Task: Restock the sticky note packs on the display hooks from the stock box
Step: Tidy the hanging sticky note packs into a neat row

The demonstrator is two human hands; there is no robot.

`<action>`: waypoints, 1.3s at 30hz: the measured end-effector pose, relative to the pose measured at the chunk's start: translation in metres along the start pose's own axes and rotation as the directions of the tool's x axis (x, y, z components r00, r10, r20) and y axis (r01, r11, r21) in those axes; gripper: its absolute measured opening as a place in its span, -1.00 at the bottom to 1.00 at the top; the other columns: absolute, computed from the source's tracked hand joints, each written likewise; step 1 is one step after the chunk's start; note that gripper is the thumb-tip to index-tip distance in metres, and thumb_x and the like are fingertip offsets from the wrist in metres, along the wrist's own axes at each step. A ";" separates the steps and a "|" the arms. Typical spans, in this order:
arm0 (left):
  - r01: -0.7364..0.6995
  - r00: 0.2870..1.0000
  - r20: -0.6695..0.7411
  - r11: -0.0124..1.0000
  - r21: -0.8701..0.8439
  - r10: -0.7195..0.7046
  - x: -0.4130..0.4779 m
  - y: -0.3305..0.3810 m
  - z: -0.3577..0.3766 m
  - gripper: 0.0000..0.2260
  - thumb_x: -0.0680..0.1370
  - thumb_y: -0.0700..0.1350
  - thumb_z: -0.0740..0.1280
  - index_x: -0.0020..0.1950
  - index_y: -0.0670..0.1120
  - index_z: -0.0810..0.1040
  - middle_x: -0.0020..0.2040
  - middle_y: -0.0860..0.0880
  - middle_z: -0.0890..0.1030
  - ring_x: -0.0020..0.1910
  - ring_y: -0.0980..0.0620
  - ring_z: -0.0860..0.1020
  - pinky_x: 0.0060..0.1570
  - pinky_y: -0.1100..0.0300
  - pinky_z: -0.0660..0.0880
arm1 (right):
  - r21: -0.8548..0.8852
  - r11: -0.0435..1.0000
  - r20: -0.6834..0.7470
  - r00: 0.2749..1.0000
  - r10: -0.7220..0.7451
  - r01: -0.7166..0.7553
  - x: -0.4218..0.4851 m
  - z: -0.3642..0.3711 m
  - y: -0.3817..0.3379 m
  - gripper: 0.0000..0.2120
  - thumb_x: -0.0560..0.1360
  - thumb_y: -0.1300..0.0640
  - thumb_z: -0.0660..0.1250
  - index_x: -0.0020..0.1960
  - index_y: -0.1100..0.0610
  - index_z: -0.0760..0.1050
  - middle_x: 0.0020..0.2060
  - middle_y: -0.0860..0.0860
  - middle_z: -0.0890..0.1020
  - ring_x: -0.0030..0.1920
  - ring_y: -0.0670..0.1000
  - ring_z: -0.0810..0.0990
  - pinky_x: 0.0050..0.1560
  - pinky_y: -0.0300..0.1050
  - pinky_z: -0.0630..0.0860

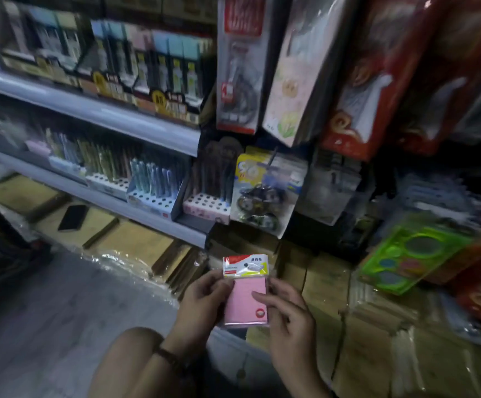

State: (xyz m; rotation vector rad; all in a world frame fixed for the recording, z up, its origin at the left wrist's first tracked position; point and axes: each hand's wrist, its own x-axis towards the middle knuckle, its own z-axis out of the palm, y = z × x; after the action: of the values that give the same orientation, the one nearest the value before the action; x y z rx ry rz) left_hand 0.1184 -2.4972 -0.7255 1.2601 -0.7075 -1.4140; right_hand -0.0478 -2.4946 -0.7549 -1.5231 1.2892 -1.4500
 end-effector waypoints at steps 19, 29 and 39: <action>-0.842 0.539 0.191 0.517 0.156 0.820 -0.119 0.309 0.131 -0.62 0.58 -0.31 0.47 0.30 0.06 0.59 0.01 -0.06 0.74 -0.01 -0.04 0.75 0.00 0.07 0.70 | 0.047 0.889 0.005 0.890 -0.456 0.455 0.134 -0.114 -0.319 -0.56 0.56 0.34 0.48 0.33 -0.07 0.65 0.12 -0.17 0.63 0.13 -0.05 0.67 0.13 -0.12 0.65; -0.919 0.275 0.356 0.136 0.369 0.893 -0.085 0.460 0.165 -0.66 0.65 -0.17 0.43 0.39 0.12 0.64 0.21 0.16 0.72 0.09 0.18 0.70 0.05 0.13 0.69 | -0.272 0.726 -0.114 0.728 -0.676 0.632 0.241 -0.117 -0.442 -0.60 0.57 0.29 0.48 0.36 0.02 0.64 0.09 -0.20 0.62 0.13 -0.24 0.60 0.10 -0.50 0.48; -0.948 0.236 0.332 0.140 0.287 0.913 -0.032 0.539 0.213 -0.67 0.65 -0.26 0.40 0.41 -0.04 0.65 0.21 0.11 0.73 0.19 0.14 0.69 0.22 -0.06 0.66 | -0.435 0.692 -0.240 0.666 -0.706 0.577 0.318 -0.111 -0.492 -0.60 0.61 0.26 0.43 0.41 0.00 0.61 0.13 -0.15 0.62 0.09 -0.13 0.61 0.17 -0.17 0.61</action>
State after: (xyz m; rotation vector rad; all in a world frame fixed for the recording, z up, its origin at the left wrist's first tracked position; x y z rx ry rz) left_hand 0.0848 -2.6523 -0.1668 0.7085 -1.6010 -0.1684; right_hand -0.0859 -2.6318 -0.1763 -2.1510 1.3071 -2.1794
